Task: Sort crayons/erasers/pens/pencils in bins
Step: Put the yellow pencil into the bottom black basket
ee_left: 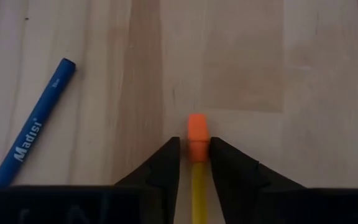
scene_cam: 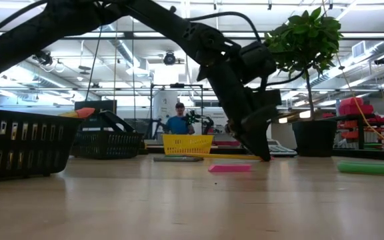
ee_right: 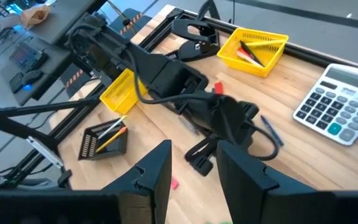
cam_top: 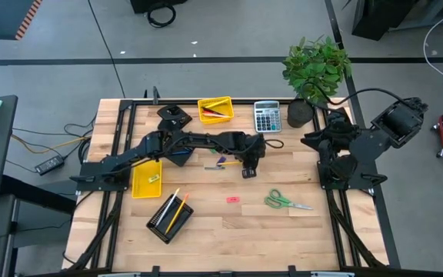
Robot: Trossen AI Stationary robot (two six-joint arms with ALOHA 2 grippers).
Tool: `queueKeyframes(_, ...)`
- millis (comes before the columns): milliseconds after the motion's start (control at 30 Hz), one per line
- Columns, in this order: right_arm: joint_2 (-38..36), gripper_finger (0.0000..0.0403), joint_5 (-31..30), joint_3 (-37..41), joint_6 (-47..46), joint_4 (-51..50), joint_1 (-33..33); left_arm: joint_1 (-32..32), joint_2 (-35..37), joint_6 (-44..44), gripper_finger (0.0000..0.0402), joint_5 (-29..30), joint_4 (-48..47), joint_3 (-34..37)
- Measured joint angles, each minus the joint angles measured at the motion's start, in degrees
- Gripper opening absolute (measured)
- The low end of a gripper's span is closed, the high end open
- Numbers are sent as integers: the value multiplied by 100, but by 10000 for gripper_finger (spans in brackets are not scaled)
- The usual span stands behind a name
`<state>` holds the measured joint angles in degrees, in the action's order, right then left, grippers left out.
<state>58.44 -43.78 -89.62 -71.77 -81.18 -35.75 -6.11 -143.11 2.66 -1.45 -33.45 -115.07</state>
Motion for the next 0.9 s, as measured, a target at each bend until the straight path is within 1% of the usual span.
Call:
queueKeyframes(100,2,133,-137,2,-24,-51,0,58,-4,3,75,109,73,13)
queueKeyframes(233,2,133,-297,2,-24,-52,0,70,-7,-76,36,94,111,17)
queueKeyframes(267,2,133,-311,2,-20,-57,0,70,-7,-116,33,93,92,17)
queueKeyframes(467,2,133,-487,2,184,-158,0,42,4,-626,33,40,68,17)
queueKeyframes(600,2,133,-484,2,189,-239,0,20,171,-1048,46,3,25,36)
queueKeyframes(667,2,133,-476,2,225,-239,0,0,276,-1283,46,-10,-142,56)
queueKeyframes(800,2,133,-181,2,359,-239,0,-30,538,-1775,32,-15,-373,68)
queueKeyframes(900,2,133,174,2,544,-239,0,-42,746,-2027,32,20,-600,46)
